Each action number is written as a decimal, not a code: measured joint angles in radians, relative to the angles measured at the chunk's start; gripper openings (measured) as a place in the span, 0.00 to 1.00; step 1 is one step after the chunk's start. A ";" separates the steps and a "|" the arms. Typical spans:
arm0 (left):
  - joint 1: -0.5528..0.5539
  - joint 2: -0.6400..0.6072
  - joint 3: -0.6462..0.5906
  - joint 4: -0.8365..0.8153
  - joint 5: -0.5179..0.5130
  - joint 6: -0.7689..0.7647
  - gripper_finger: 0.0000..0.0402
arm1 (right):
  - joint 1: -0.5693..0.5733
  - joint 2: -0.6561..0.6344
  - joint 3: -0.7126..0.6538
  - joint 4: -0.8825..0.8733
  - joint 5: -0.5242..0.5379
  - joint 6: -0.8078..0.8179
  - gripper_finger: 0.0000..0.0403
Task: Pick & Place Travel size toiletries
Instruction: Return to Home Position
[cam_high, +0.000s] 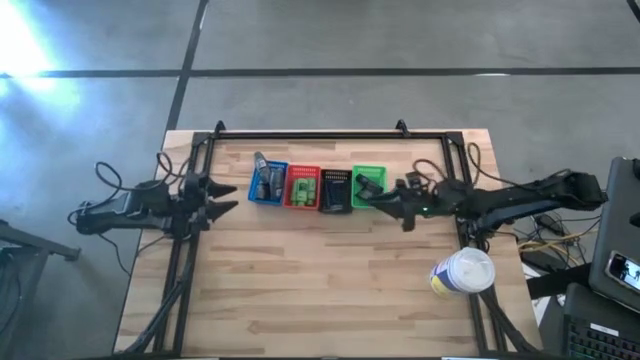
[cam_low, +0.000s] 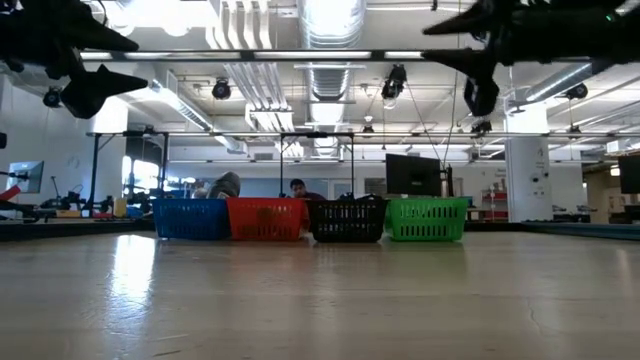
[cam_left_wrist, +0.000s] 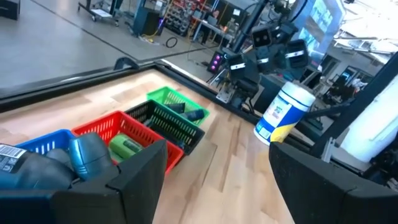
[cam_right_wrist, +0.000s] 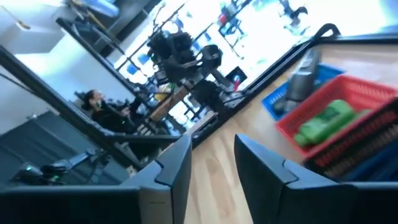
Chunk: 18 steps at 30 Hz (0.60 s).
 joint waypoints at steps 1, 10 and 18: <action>0.000 0.000 0.000 0.000 -0.001 0.000 0.71 | -0.005 -0.023 -0.036 0.021 0.001 -0.007 0.29; 0.000 0.002 -0.003 0.000 -0.002 -0.001 0.71 | -0.008 -0.208 -0.232 0.049 0.003 -0.034 0.22; -0.005 -0.006 -0.016 0.005 -0.002 -0.002 0.71 | -0.009 -0.295 -0.354 0.028 0.001 0.139 0.16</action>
